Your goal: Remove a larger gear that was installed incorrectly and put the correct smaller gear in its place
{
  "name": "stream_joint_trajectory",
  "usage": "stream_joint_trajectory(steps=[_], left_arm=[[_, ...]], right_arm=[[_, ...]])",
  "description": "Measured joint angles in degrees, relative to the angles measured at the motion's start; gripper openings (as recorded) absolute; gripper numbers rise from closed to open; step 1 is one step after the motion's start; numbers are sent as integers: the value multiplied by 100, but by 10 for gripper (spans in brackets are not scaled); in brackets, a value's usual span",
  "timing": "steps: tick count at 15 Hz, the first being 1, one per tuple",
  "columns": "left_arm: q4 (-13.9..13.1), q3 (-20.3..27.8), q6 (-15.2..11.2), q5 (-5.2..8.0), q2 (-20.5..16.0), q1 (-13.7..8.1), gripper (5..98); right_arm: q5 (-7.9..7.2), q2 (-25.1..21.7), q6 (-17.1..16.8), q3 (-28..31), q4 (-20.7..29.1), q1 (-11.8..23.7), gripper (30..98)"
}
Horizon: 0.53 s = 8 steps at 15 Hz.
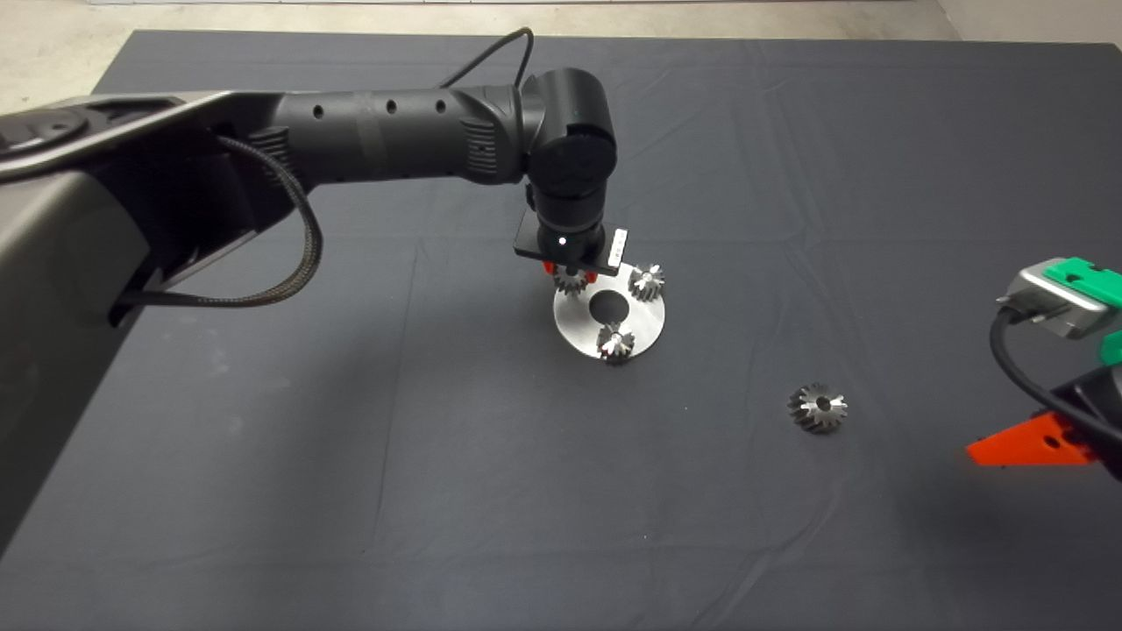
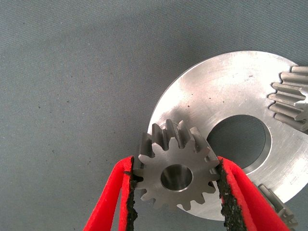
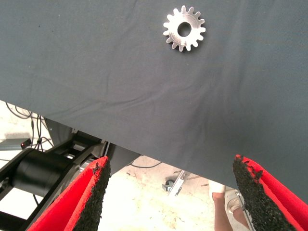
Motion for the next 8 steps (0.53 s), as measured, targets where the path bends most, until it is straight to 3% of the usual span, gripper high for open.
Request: stream_joint_trajectory(steps=[3,6,8], left_arm=[[-4,-39,2,-15,5,1,344],[-9,-244,47,-166,7,103,344],[-23,-279,84,-183,20,105,344]], right_arm=[[-2,0,0,0,0,-1,674],[-2,0,0,2,1,-1,674],[0,1,0,2,1,-1,674]])
